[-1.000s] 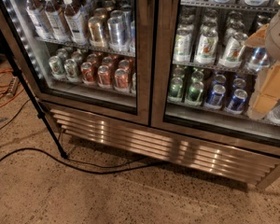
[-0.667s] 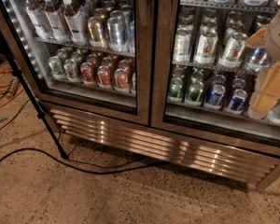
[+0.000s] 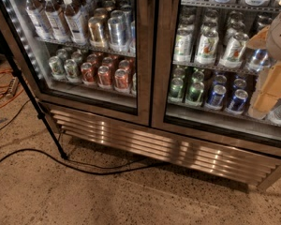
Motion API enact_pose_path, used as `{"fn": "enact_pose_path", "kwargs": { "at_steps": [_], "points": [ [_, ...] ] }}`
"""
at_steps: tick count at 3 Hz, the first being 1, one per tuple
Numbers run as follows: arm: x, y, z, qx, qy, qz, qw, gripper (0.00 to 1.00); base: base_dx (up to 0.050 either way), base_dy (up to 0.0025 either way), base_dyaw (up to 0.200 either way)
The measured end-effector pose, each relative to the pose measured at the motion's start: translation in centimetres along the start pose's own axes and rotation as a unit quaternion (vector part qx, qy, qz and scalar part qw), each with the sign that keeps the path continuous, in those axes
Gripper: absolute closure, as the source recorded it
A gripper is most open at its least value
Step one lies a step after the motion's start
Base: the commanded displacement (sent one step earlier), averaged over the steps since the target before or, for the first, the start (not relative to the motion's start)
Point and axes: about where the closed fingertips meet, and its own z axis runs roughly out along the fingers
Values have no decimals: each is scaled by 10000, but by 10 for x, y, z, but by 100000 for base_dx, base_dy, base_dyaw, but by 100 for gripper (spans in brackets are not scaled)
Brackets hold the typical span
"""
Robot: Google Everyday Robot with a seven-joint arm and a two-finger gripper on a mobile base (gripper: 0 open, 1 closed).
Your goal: Open right fridge door
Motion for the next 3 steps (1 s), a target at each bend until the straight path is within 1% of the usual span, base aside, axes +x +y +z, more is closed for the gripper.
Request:
{"fn": "enact_pose_path", "kwargs": {
  "at_steps": [1,3],
  "points": [
    [-2,-1,6,-2,-247,23,9997,0,0,0,0],
    [6,-12,16,-56,-346,46,9994,0,0,0,0]
  ]
}}
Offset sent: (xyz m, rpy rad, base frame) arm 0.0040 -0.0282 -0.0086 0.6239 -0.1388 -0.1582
